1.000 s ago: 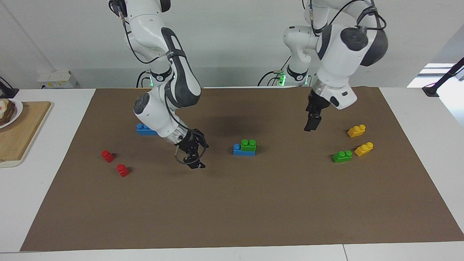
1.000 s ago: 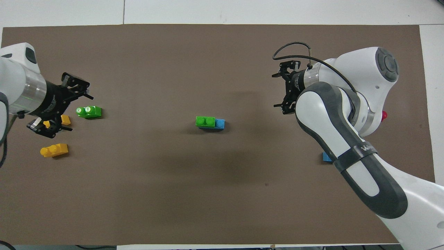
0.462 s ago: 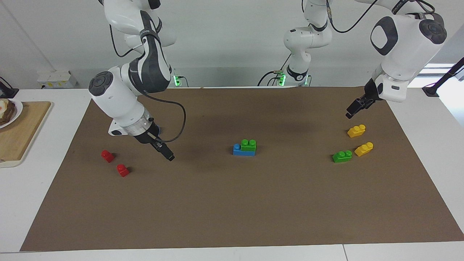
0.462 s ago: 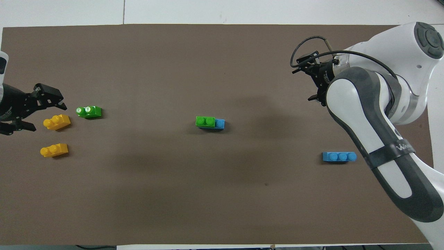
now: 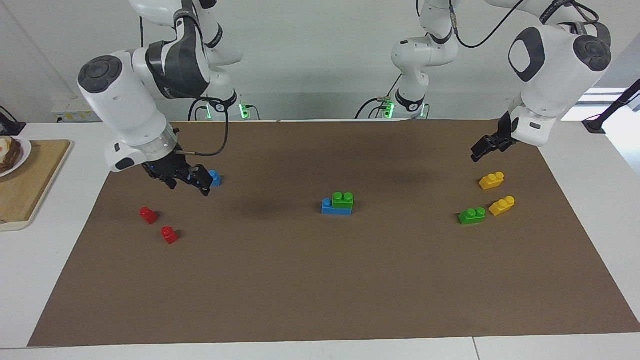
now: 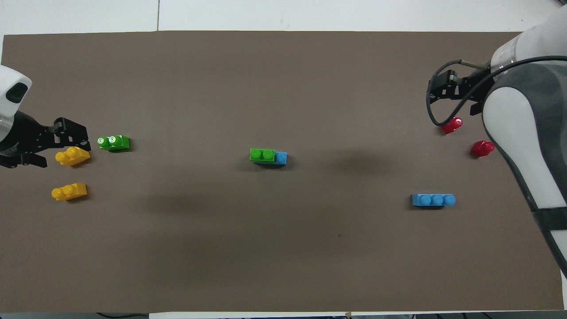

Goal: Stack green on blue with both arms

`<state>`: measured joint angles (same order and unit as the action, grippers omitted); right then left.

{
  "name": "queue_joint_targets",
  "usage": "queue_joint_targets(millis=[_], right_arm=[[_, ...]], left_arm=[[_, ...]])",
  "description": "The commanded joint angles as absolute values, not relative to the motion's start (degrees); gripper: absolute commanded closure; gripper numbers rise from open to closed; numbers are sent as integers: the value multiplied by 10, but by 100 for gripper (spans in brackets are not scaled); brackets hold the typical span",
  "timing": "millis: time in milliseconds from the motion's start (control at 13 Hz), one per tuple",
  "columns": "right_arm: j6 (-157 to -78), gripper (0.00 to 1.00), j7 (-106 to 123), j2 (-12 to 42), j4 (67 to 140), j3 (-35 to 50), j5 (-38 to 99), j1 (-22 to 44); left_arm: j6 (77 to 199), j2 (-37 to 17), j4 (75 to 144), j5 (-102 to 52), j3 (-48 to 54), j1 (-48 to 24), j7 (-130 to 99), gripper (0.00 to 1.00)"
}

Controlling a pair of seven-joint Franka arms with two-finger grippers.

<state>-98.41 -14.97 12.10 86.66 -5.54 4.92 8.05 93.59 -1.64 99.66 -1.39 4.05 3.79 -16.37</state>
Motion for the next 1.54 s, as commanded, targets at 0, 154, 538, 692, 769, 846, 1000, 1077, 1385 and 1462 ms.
queue_joint_targets(millis=[0,154,538,692,769,846,1000,1077,1385,1462], right_arm=[[-942,1,-94,81,865,-48,5,71],[-896,1,-77,48,866,-48,-3,71],[-875,1,-36,13,886,-48,-3,41],[-868,1,-30,12,885,-49,-3,30],[-868,1,-32,13,885,-49,-3,30],[-867,1,-34,13,884,-49,-3,31],[-867,1,-33,13,883,-48,-4,29],[-867,1,-30,13,882,-48,-3,27],[-876,1,-37,16,877,-48,-2,27],[-874,1,-33,14,877,-51,0,27]], left_arm=[[924,-12,997,-7,40,39,-148,0],[911,-14,982,-7,40,37,-136,0],[901,-12,978,-8,43,38,-136,0],[908,-13,978,-8,40,37,-136,0],[904,-12,981,-8,40,37,-136,0],[903,-14,978,-8,39,37,-135,0],[905,-22,974,-3,33,11,-135,0],[904,-22,966,-2,36,5,-135,0],[889,-25,930,-2,39,5,-111,0],[884,-35,922,-1,37,7,-93,0]])
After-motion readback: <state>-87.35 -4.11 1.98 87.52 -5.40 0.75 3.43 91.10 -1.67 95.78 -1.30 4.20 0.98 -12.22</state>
